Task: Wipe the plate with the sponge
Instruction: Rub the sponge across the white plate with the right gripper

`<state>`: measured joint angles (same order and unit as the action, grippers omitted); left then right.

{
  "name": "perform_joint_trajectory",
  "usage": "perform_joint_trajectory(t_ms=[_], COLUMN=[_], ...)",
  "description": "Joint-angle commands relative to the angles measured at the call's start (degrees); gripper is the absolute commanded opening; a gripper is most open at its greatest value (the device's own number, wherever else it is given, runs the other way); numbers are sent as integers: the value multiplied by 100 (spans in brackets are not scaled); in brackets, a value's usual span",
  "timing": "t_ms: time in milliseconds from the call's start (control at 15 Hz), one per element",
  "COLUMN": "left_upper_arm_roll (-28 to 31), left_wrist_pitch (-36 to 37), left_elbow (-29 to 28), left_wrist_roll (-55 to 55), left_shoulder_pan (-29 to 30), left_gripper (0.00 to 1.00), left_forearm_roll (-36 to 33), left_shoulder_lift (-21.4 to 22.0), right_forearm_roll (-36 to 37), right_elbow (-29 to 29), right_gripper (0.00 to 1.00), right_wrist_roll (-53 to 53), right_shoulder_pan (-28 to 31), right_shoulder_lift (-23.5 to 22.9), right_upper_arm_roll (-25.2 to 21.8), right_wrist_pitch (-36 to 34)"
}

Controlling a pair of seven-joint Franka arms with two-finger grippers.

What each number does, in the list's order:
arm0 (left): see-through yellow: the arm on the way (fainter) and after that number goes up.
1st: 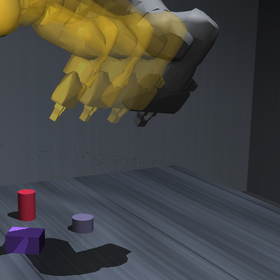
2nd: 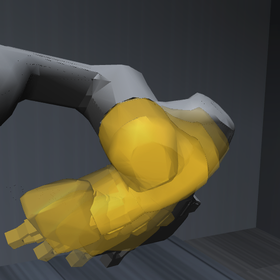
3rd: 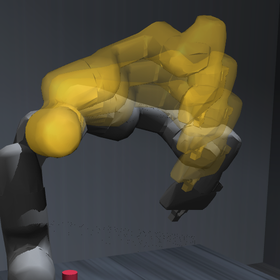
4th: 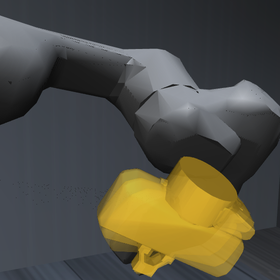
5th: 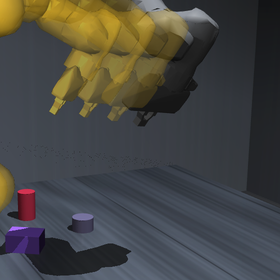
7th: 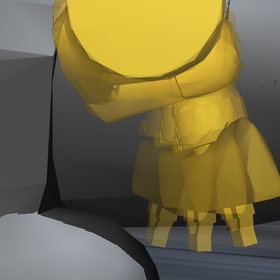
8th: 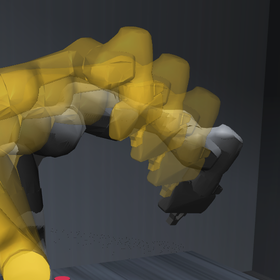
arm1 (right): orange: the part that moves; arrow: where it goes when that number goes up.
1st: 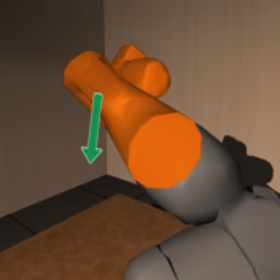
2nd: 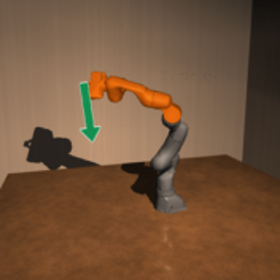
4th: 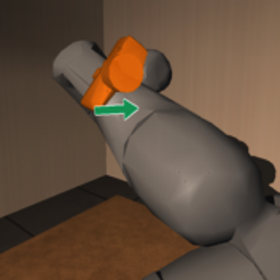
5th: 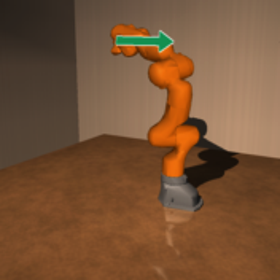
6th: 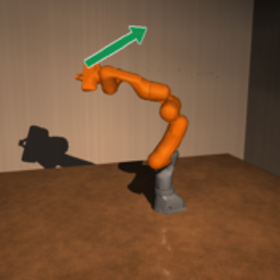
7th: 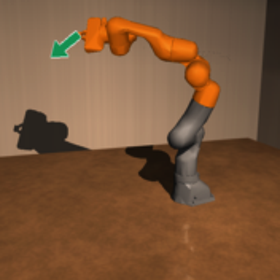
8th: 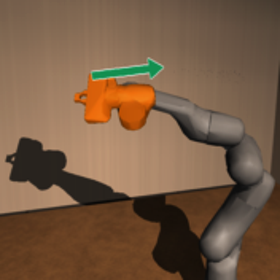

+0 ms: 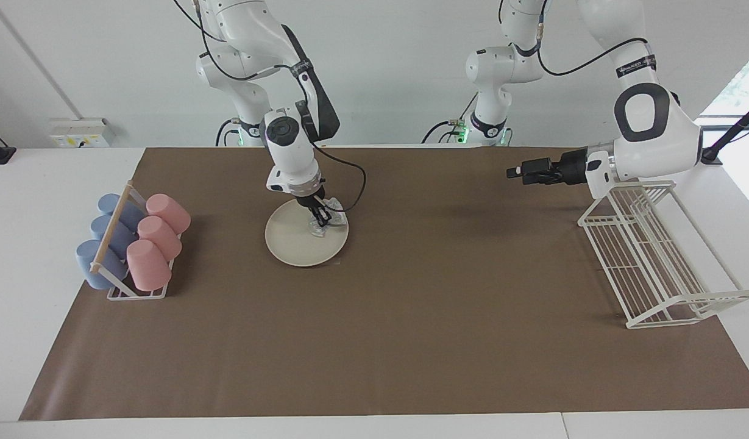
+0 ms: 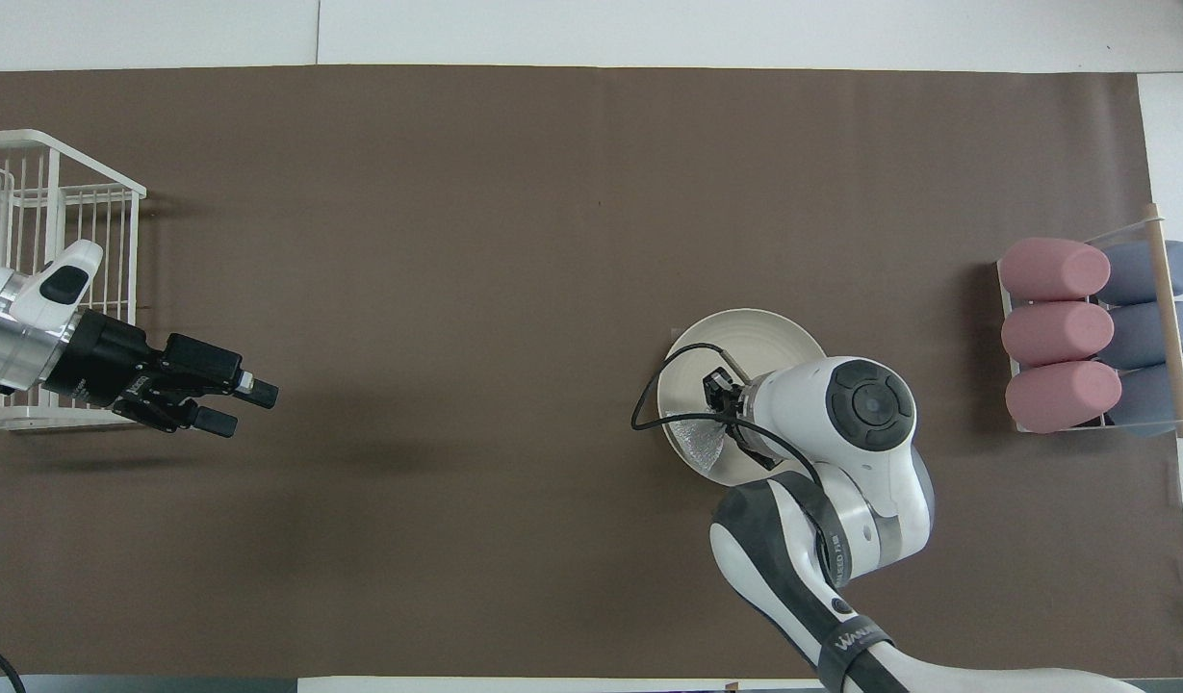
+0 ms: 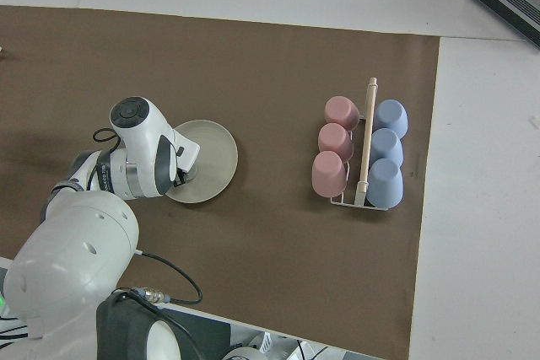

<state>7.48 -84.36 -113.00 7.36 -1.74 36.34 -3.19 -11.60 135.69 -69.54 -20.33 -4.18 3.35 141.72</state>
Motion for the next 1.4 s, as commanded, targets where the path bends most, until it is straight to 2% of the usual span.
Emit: perform_joint_trajectory(t_ms=[0,134,267,601,735,1002,1337], left_upper_arm_roll=[17,17,17,17,17,17,17], left_wrist_pitch=[-361,-510,-625,-784,-792,-862,-872], left_elbow=[77,155,191,191,182,165,156], left_wrist_roll=[-506,-674,-788,-1105,-1105,-1105,-1114], left_shoulder_pan=[-317,-380,-380,-380,-380,-380,-380], left_gripper=[100,100,100,100,100,100,100], left_forearm_roll=[-582,-899,-953,-953,-953,-953,-953], left_shoulder_lift=[37,46,46,55,55,55,55], right_forearm_roll=[-79,-79,-88,-175,-184,-176,-176], right_elbow=[71,71,97,159,168,194,185], right_gripper=[0,0,0,0,0,0,0], right_wrist_roll=[1114,1521,1435,-153,-455,272,1748], right_shoulder_pan=[678,960,874,-231,-427,-77,828], right_shoulder_lift=[-162,-180,-163,-127,-136,-154,-198], right_upper_arm_roll=[8,17,26,26,17,8,8], right_wrist_pitch=[110,75,66,180,478,462,461])
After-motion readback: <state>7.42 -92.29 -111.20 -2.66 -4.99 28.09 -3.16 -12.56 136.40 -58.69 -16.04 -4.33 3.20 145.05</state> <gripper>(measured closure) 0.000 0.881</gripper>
